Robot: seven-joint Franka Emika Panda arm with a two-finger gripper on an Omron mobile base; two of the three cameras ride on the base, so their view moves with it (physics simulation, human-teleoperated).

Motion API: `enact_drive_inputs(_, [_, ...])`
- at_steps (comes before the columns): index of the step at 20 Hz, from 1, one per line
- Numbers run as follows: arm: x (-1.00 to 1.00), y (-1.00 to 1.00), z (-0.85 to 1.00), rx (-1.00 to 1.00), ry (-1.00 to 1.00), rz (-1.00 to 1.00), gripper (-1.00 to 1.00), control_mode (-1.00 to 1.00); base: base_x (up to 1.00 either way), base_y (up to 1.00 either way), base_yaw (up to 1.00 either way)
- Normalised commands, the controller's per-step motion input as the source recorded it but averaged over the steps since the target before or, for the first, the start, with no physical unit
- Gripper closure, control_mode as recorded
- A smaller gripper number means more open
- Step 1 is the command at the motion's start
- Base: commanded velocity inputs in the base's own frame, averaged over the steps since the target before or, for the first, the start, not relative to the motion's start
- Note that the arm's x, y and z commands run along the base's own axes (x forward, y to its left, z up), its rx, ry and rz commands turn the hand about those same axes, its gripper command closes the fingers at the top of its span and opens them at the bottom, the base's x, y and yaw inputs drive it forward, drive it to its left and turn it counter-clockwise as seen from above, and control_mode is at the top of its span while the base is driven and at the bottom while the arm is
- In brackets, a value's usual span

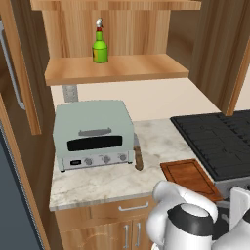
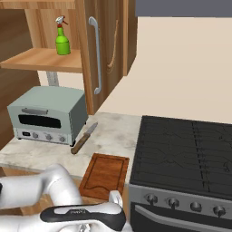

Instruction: Move the cutting board and knife to the sink. Then move spray from the cabinet to the counter.

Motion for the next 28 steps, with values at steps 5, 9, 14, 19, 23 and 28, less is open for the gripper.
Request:
enact_drive_inputs(5, [0.02, 0.01, 0.0, 0.0, -0.08, -0.07, -1.0, -1.0, 0.0, 0.0, 0.0])
enact_drive_inputs(9, [0.09, 0.03, 0.0, 0.0, 0.0, -0.09, -1.0, -1.0, 0.0, 0.0, 0.0])
enact_drive_inputs(14, [0.19, 0.03, 0.0, 0.0, 0.0, -0.11, -1.0, -1.0, 0.0, 0.0, 0.0])
enact_drive_inputs(19, [0.18, 0.09, -0.04, 0.0, 0.0, -0.09, -1.0, -1.0, 0.0, 0.0, 0.0])
enact_drive_inputs(23, [0.12, 0.09, -0.15, -0.01, 0.0, -0.04, -1.0, -1.0, 0.0, 0.0, 0.0])
enact_drive_inputs(28, [0.13, 0.03, -0.1, 0.0, 0.0, -0.03, -1.0, -1.0, 0.0, 0.0, 0.0])
